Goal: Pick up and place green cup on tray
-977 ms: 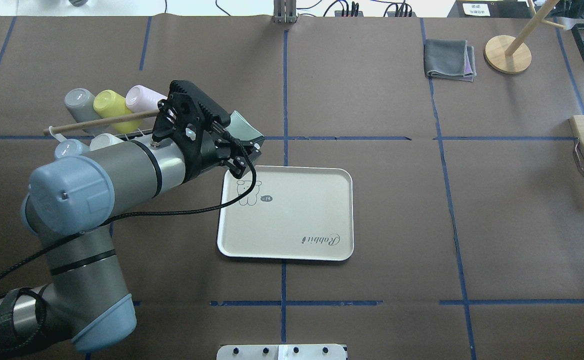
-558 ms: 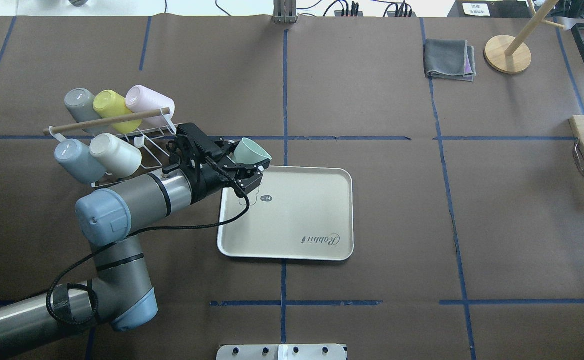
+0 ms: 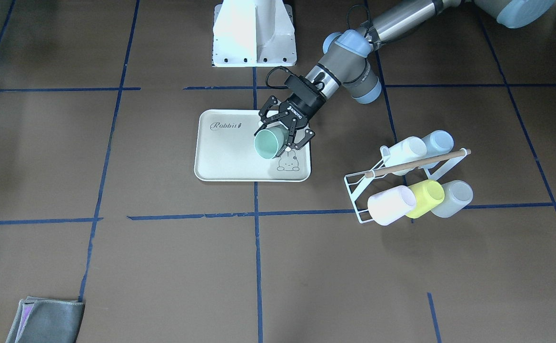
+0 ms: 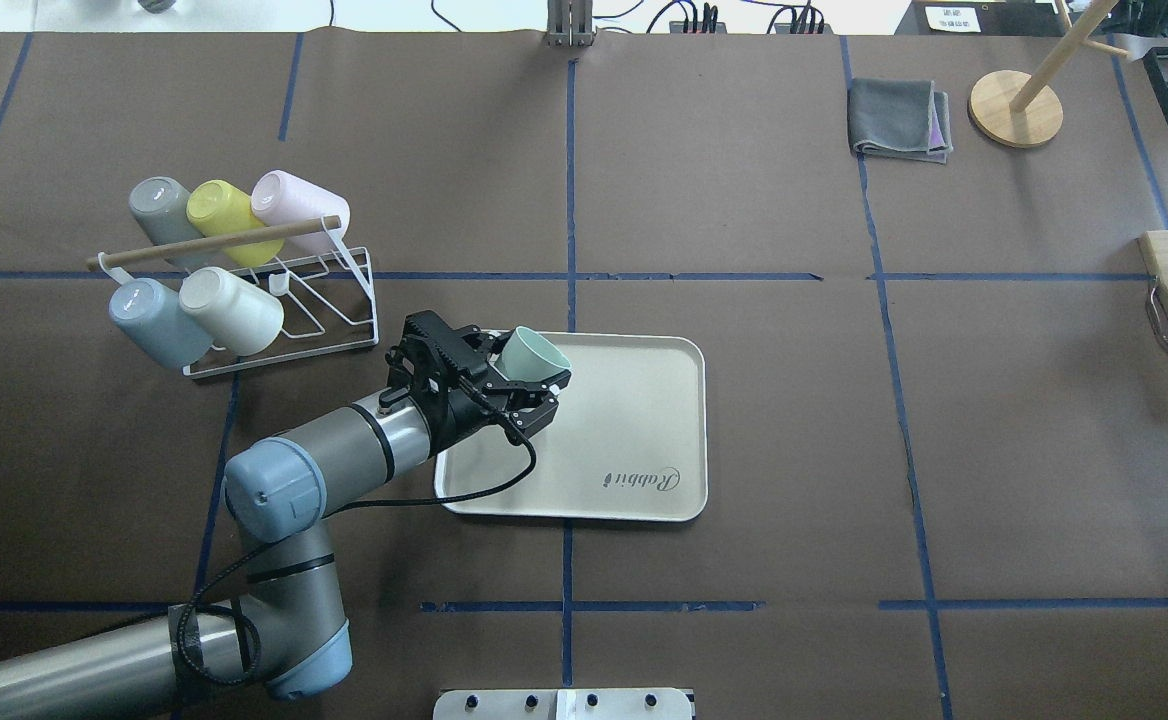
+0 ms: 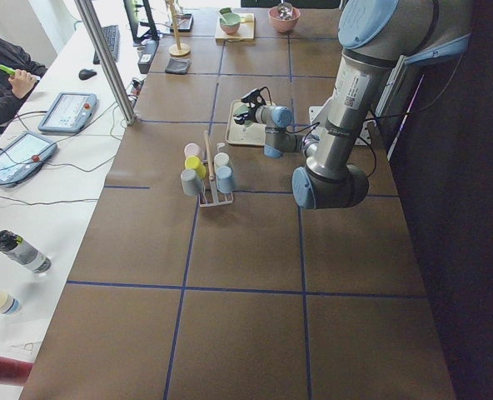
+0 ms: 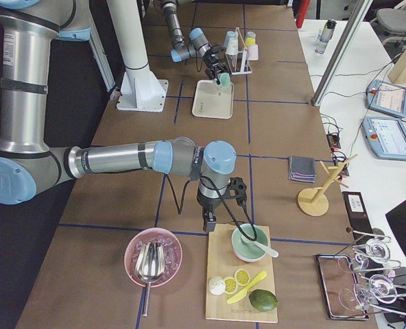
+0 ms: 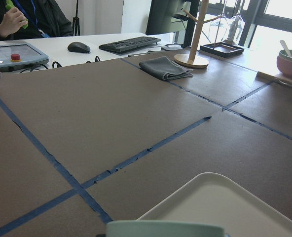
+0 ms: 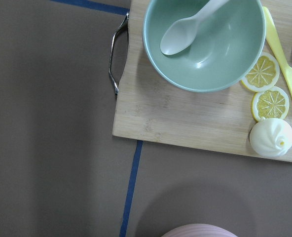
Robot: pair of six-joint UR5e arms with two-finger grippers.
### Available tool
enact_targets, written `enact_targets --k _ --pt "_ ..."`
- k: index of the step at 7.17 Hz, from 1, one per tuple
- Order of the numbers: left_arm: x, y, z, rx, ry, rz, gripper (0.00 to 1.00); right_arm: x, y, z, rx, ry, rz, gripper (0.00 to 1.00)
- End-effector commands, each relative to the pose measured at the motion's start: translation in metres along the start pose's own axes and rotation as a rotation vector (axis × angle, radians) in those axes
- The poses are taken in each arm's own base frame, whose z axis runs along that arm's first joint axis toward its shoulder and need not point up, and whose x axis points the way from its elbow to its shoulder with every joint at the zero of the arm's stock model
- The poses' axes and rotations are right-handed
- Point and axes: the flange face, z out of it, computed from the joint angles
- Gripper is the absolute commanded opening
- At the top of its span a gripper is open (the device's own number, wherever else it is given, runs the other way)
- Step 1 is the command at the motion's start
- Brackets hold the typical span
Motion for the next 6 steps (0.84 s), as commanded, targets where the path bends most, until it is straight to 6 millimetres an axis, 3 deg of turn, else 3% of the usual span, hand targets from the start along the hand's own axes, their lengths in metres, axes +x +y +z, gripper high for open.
enact_targets --k 1,6 --pt "0.0209 -0.0018 0.0100 0.004 0.012 0.012 0.77 0.0002 0.0001 0.0003 -0.001 0.000 0.001 1.00" --pt "0.0172 0.0030 0.0084 -0.004 0.007 0.058 0.78 -0.0010 -0.0027 -0.0020 0.005 0.001 -0.004 1.00"
